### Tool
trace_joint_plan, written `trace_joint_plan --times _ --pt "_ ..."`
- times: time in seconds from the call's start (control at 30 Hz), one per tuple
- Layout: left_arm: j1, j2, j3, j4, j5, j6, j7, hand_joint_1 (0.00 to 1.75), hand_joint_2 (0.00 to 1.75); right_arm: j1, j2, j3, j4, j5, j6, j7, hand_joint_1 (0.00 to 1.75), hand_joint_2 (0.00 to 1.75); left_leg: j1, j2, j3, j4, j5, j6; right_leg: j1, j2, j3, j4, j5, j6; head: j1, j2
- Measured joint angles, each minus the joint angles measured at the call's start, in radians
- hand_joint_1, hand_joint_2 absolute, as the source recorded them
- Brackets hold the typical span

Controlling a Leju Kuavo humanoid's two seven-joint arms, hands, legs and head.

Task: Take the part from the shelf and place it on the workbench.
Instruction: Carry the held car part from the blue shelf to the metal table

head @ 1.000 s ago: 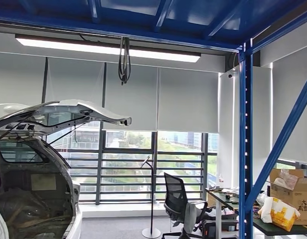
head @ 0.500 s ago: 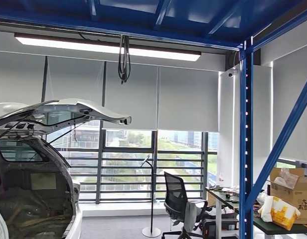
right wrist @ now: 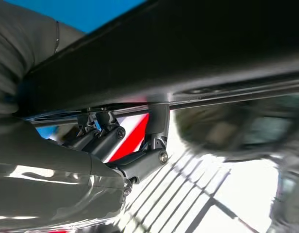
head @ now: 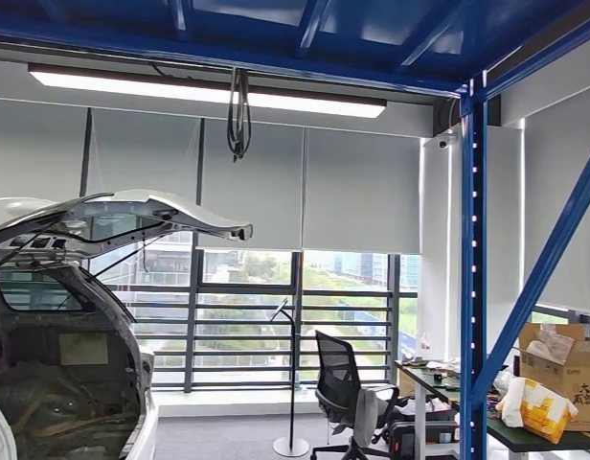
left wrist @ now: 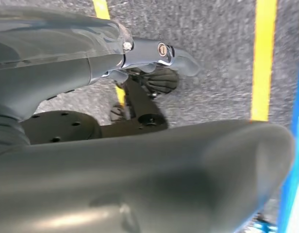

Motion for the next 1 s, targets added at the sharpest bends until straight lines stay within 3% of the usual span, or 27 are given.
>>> trace_joint_plan --times 0.13,0.23,0.53,0.8,0.87,0.9,0.97,1.0 --pt "-0.007 0.004 0.017 0.0 -0.005 0.026 -0.119 0.0 1.75 0.116 -0.007 -0.018 -0.126 -0.393 0.154 -0.014 1.75 1.75 0.0 0.0 0.0 0.0 0.0 0.0 0.0 0.0 0.0 0.0 0.0 -0.001 0.0 0.0" --pt "-0.016 0.007 0.018 0.0 -0.022 0.036 -0.158 0.0 1.75 0.177 -0.019 -0.018 -0.169 -0.549 0.238 -0.011 1.75 1.75 0.0 0.0 0.0 0.0 0.0 0.0 0.0 0.0 0.0 0.0 0.0 -0.001 0.0 0.0" --pt "-0.02 0.01 0.018 0.0 -0.047 0.003 -0.148 0.0 1.75 0.193 -0.045 0.046 -0.197 -0.604 0.349 -0.015 1.75 1.75 0.0 0.0 0.0 0.0 0.0 0.0 0.0 0.0 0.0 0.0 0.0 -0.001 0.0 0.0" --pt "-0.017 0.016 0.017 0.0 -0.047 -0.014 -0.137 0.0 1.75 0.115 -0.048 0.155 -0.166 -0.656 0.383 0.029 1.75 1.75 -0.004 0.0 0.001 -0.002 0.0 0.005 -0.006 0.0 0.0 0.0 -0.002 0.005 0.0 0.0" --pt "-0.015 0.017 0.017 0.0 -0.045 -0.02 -0.139 0.0 1.75 0.091 -0.05 0.169 -0.156 -0.665 0.383 0.037 1.75 1.75 0.001 0.001 0.006 -0.009 0.003 0.009 -0.007 -0.001 -0.017 0.041 -0.026 0.009 0.0 0.0" --pt "-0.014 0.018 0.017 0.0 -0.043 -0.023 -0.142 0.0 1.75 0.081 -0.051 0.174 -0.151 -0.668 0.383 0.039 1.75 1.75 0.003 0.001 0.008 -0.011 0.003 0.01 -0.008 -0.001 -0.042 0.092 -0.05 0.011 0.0 0.0" --pt "-0.012 0.019 0.018 0.0 -0.04 -0.029 -0.148 0.0 1.75 0.068 -0.057 0.185 -0.138 -0.674 0.384 0.042 1.75 1.75 0.003 0.001 0.009 -0.011 0.002 0.011 -0.011 -0.001 -0.124 0.234 -0.099 0.013 0.0 0.0" --pt "-0.01 0.019 0.018 0.0 -0.039 -0.032 -0.151 0.0 1.75 0.065 -0.061 0.19 -0.132 -0.676 0.384 0.042 1.75 1.75 0.003 0.001 0.01 -0.011 0.001 0.01 -0.011 -0.001 -0.16 0.288 -0.107 0.013 0.0 0.0"
